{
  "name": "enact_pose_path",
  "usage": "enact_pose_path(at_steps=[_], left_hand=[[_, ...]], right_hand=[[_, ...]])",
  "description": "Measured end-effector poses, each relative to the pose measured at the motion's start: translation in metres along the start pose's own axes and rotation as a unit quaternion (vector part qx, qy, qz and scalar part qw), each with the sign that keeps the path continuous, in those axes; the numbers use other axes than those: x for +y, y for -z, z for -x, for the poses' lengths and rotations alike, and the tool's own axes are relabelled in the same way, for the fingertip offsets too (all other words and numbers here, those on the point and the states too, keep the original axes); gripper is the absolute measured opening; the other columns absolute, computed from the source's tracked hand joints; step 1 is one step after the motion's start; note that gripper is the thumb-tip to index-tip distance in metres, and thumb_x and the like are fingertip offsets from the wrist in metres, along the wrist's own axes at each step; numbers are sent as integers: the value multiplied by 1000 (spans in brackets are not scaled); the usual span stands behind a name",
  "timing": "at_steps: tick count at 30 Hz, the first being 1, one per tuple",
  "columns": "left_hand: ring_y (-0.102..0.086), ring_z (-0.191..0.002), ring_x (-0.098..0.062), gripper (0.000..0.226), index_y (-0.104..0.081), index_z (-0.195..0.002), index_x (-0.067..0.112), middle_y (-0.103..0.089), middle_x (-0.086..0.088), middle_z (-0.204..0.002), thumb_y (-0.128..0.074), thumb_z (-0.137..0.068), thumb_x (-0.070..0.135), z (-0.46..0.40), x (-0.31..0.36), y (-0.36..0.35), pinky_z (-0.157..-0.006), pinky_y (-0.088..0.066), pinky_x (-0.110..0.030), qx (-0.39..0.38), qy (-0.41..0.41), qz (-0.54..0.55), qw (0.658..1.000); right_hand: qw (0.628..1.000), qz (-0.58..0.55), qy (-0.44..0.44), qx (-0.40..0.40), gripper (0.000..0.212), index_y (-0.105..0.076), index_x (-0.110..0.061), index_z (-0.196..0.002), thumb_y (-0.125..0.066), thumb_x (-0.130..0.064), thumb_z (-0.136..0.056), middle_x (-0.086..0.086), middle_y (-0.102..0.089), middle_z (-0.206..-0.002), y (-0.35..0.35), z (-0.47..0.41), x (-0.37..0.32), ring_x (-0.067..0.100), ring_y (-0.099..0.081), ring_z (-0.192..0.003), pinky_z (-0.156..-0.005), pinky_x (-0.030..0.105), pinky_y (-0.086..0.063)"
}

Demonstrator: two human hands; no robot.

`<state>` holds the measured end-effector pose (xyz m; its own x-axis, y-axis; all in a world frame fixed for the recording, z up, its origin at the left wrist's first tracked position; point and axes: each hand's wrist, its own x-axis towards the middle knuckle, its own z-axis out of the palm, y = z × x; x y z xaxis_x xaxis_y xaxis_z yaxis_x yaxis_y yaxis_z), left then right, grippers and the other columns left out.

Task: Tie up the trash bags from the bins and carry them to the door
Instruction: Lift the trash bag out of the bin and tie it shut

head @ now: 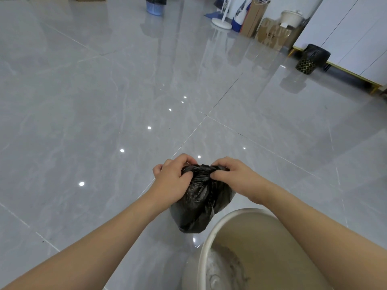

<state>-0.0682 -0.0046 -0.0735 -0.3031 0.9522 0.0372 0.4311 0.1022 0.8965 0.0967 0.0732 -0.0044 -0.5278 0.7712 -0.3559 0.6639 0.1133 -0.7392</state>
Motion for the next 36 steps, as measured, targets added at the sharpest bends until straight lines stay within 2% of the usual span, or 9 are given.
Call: enact_pose_path(at_steps=[4,8,10,13,16,20,23,26,36], left_hand=[[-49,-103,-24,33,-58,-111,19,-57,3,-109,-67,-79,23,7,-3,1,-91,-30,-38,112,-126,-256,952],[-45,-69,-24,24,-51,-83,13,-51,-2,-79,-67,-74,29,6,-1,5,-63,-36,-34,141,-131,-330,924],[-45,-58,-18,28,-45,-73,17,-50,5,-65,-65,-78,36,3,5,7,-51,-30,-31,84,8,-262,961],[-53,-52,-14,31,-47,-69,17,-56,3,-60,-74,-76,31,-3,15,14,-50,-39,-25,-52,232,89,967],[-60,-72,-16,20,-57,-76,18,-63,0,-75,-77,-77,16,-4,16,24,-73,-46,-29,-143,221,264,928],[-61,-103,-11,18,-73,-92,29,-65,6,-111,-73,-75,22,6,16,22,-87,-46,-24,-150,155,224,950],[-30,-122,-10,21,-70,-92,40,-40,14,-125,-76,-72,36,14,16,8,-103,-29,-25,-120,118,75,983],[-23,-121,-10,10,-68,-79,40,-39,15,-123,-70,-81,30,15,18,0,-106,-24,-28,-78,112,33,990],[-51,-83,-21,16,-49,-81,13,-56,-5,-93,-48,-77,29,3,20,32,-74,-37,-34,-17,279,268,922]], right_hand=[[943,-279,-127,-128,39,-61,6,-112,-51,-17,-83,25,-64,-110,6,2,-5,37,-60,-102,-100,49,-45],[921,-297,-138,-211,32,-65,-2,-87,-43,-23,-79,13,-62,-88,2,3,-6,26,-59,-84,-83,37,-50],[930,-267,-152,-201,33,-63,-12,-60,-40,-24,-82,2,-59,-66,-1,4,-6,17,-58,-63,-67,29,-49],[949,-213,-158,-170,39,-65,-16,-59,-42,-33,-87,0,-62,-64,-2,2,-1,14,-59,-59,-63,27,-46],[959,-196,-158,-127,38,-68,-11,-89,-41,-38,-89,6,-68,-84,-2,-2,6,19,-61,-75,-74,32,-46],[965,-213,-143,-50,32,-67,-12,-82,-42,-31,-91,1,-65,-75,-6,-4,10,12,-59,-67,-72,29,-42],[967,-209,-143,-26,31,-68,-14,-76,-44,-30,-90,-3,-67,-70,-9,-4,10,11,-60,-65,-73,29,-44],[972,-179,-150,-11,32,-71,-16,-84,-45,-35,-89,1,-70,-86,-10,-3,8,18,-62,-83,-87,35,-46],[985,-11,-57,162,41,-66,-17,-80,-37,-42,-96,-8,-62,-75,-1,-6,19,11,-57,-75,-62,26,-38]])
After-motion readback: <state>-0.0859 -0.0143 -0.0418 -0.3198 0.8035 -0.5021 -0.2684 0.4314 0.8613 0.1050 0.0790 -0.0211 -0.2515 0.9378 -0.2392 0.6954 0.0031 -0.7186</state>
